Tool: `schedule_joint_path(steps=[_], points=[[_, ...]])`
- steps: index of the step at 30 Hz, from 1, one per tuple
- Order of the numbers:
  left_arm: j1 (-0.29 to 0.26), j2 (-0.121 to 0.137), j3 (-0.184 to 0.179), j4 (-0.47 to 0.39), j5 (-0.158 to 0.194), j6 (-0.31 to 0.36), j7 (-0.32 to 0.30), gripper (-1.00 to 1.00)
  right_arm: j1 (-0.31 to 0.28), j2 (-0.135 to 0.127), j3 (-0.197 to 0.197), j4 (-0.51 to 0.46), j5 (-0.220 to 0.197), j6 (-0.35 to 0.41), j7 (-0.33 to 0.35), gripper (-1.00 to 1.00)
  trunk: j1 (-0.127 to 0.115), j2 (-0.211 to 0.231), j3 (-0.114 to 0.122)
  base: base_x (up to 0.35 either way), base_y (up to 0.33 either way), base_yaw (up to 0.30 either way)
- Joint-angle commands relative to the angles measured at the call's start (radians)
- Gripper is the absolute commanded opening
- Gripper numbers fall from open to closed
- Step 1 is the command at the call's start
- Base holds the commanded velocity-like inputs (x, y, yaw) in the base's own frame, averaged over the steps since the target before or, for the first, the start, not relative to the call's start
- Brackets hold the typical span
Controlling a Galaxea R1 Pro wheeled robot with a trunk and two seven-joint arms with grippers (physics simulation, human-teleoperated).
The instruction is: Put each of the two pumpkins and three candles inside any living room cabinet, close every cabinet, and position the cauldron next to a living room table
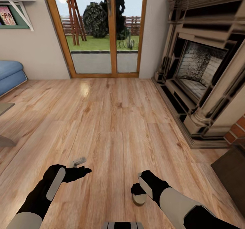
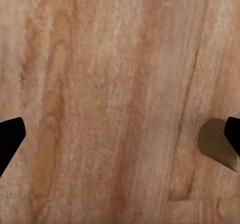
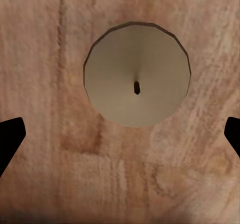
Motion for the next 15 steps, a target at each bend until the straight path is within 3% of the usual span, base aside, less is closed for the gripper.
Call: schedule_joint_path(steps=[1,15], points=[[0.0,0.0,0.001,-0.001,0.006,0.004,0.003,1.0,0.0,-0.001,0.007,-0.002,-0.011,0.004,-0.008,1.0,0.0,-0.001,-0.005,0.0,0.0,0.0],[0.0,0.0,0.001,-0.002,0.006,0.004,0.002,1.0,0.0,0.0,0.007,-0.002,-0.011,0.004,-0.008,1.0,0.006,-0.003,-0.051,0.0,0.0,0.0]])
